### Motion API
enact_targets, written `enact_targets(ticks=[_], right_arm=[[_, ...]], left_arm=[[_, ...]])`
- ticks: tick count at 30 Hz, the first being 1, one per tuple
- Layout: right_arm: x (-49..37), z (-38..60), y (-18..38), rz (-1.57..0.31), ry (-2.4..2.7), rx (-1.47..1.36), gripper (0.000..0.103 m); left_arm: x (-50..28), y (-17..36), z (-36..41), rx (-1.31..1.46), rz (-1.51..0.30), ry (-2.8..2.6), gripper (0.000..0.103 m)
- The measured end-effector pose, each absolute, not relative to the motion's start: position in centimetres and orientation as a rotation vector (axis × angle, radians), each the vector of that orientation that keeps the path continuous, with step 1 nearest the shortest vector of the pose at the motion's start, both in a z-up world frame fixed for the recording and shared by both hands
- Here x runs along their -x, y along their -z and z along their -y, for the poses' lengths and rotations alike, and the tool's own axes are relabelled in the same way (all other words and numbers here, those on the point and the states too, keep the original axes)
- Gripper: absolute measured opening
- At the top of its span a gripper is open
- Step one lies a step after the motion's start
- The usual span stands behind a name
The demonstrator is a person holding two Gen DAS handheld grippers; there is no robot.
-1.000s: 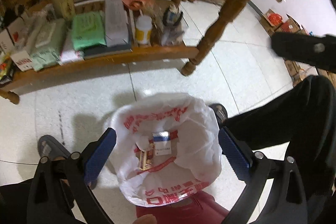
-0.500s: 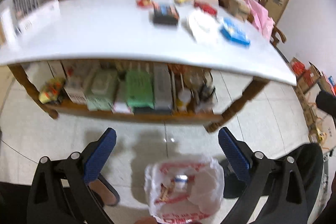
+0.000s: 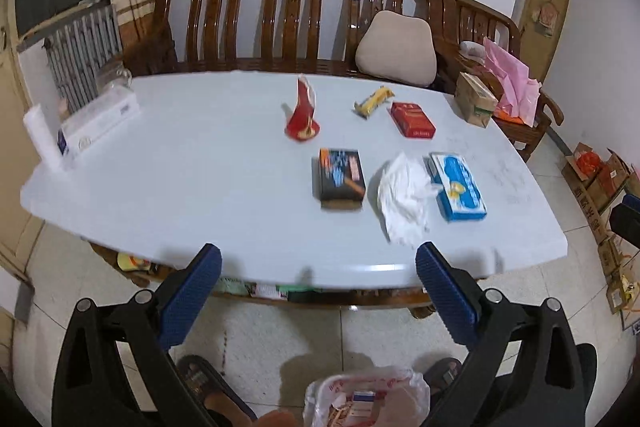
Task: Collect trash
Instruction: 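Raise both tools back toward the table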
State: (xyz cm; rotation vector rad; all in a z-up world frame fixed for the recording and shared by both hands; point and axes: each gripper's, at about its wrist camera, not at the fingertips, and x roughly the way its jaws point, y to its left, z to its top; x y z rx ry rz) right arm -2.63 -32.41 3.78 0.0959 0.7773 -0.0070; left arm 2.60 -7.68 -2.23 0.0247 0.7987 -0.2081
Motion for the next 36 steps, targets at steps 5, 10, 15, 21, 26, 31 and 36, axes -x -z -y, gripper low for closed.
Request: enact_targets(ticks=[5, 10, 15, 21, 26, 31, 36], right_arm=[[0.2, 32.4, -4.9, -0.798, -0.002, -0.100, 0.096], [-1.4, 32.2, -5.7, -0.791, 0.006, -0.087, 0.096], [-3.2, 32.1, -5.3, -0.818, 0.008, -0.083, 0.096], [-5.7, 32.5, -3.5, -0.871, 0.031, -0.085, 0.096], [-7.5, 32.9, -1.9, -0.913, 0.041, -0.099, 0.096], [-9.4, 33.5, -0.3, -0.962, 0.052, -0.123, 0.096], [-11.7, 33.8, 1.7, -1.014, 0.064, -0.136, 0.096]], left_arm=[[-4.7, 1.2, 8.7, -0.035, -0.806, 0.204, 0.095], [-6.6, 0.6, 9.5, -0.025, -0.806, 0.212, 0.095], [-9.0, 1.5, 10.2, -0.018, -0.849, 0.207, 0.095], [-11.8, 3.1, 11.6, -0.060, -0.896, 0.188, 0.095], [-14.0, 4.5, 12.5, -0.075, -0.930, 0.184, 0.095], [-16.1, 6.3, 13.0, -0.078, -0.976, 0.182, 0.095], [-17.8, 8.1, 13.6, -0.084, -1.018, 0.188, 0.095]])
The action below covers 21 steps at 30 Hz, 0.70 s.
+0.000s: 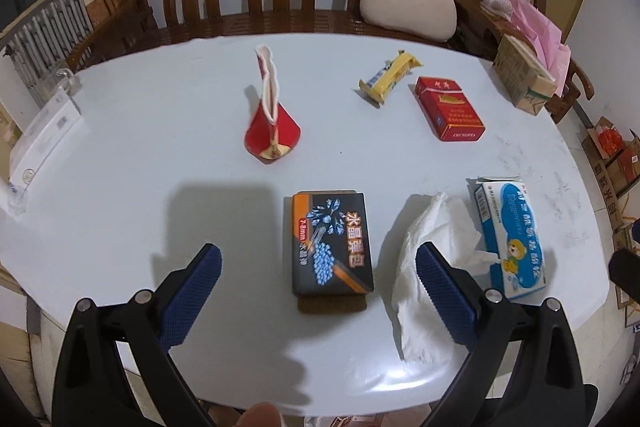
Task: Collect trash
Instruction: 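Raise both tools back toward the table, then grasp the black box with the left tool while the right grasps the blue cartoon medicine box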
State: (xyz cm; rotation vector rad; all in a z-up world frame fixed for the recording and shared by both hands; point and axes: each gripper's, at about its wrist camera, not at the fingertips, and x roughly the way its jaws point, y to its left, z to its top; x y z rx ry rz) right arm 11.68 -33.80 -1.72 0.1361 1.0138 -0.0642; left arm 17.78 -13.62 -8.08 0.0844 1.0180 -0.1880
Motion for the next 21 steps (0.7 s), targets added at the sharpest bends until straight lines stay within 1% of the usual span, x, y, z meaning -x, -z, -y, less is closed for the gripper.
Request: enact_targets(ticks=[9, 21], right_arm=[[-16.4, 33.9, 5.8, -1.109, 0.092, -0.148, 0.096], [-19.5, 34.6, 10.3, -1.201, 0.144, -0.153, 0.096]], left_arm=[[-20.5, 10.9, 14.1, -0.110, -1.078, 0.153, 0.095], [-22.0, 13.5, 14.3, -0.139, -1.124, 0.140, 0.095]])
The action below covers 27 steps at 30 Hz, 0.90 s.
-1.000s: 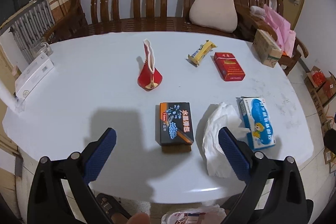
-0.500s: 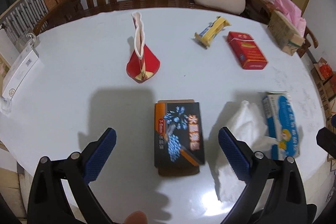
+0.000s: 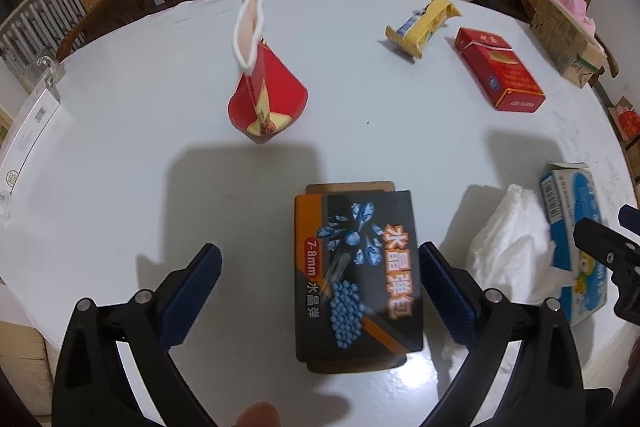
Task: Collect trash
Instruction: 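Grasp the black box with the left tool while the right grasps the blue cartoon medicine box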
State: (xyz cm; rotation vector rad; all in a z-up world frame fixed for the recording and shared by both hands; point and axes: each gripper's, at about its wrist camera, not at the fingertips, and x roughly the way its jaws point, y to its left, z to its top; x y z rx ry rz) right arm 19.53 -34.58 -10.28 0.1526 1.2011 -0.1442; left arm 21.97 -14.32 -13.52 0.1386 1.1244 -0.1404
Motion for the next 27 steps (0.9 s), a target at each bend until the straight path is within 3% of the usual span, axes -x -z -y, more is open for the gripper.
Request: enact_targets(ticks=[12, 14, 16, 17, 18, 27], right_arm=[[-20.3, 34.0, 12.5, -1.232, 0.167, -0.132, 0.095], [-20.3, 33.7, 12.5, -1.224, 0.161, -0.125, 0.090], [-20.3, 33.5, 12.4, -1.213, 0.155, -0.119, 0.076], [-20.3, 33.3, 12.2, -1.207, 0.148, -0.114, 0.068], [-20.3, 33.1, 11.9, -1.201, 0.143, -0.110, 0.061], [-19.8, 34.0, 11.1, -1.189, 0.147, -0.128, 0.059]], left_arm=[[-22.2, 13.7, 14.1, -0.108, -1.105, 0.158, 0.094], [-21.9, 13.5, 14.2, -0.112, -1.094, 0.167, 0.085], [-21.7, 13.1, 14.6, -0.118, -1.082, 0.181, 0.062], [-21.6, 13.0, 14.7, -0.118, -1.082, 0.184, 0.055], [-21.5, 12.8, 14.8, -0.119, -1.083, 0.183, 0.053], [-20.6, 12.1, 14.1, -0.090, -1.084, 0.179, 0.052]])
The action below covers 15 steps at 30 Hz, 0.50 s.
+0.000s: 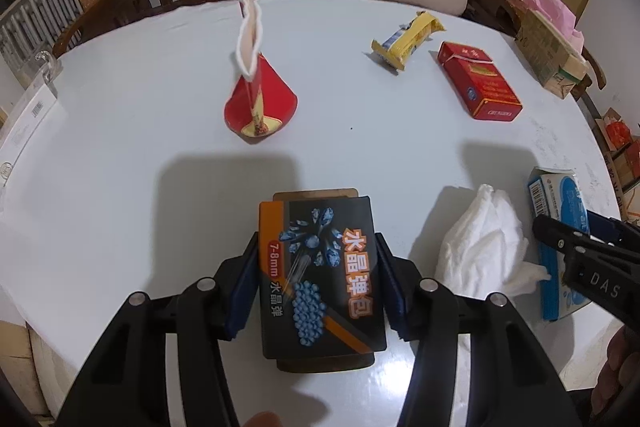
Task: Collect trash
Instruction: 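Grasp the black box with the left tool while the right grasps the blue cartoon medicine box, then carry both held boxes down over the white plastic bag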
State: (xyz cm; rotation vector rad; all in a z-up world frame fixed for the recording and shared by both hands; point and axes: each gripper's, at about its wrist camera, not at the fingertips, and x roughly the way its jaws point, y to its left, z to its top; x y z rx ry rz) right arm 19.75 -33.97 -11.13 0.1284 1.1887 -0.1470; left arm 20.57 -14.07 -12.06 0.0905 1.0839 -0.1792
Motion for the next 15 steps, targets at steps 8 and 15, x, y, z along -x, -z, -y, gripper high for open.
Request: enact_targets(ticks=[8, 15], right_arm=[[-16.7, 34.5, 6.5, -1.088, 0.119, -0.139, 0.059], [-13.3, 34.0, 2.1, -0.999, 0.090, -0.112, 0.059]], left_arm=[[-18.4, 9.2, 13.9, -0.089, -1.028, 0.187, 0.052], [-15.3, 6.1, 14.1, -0.099, -0.960, 0.200, 0.052]])
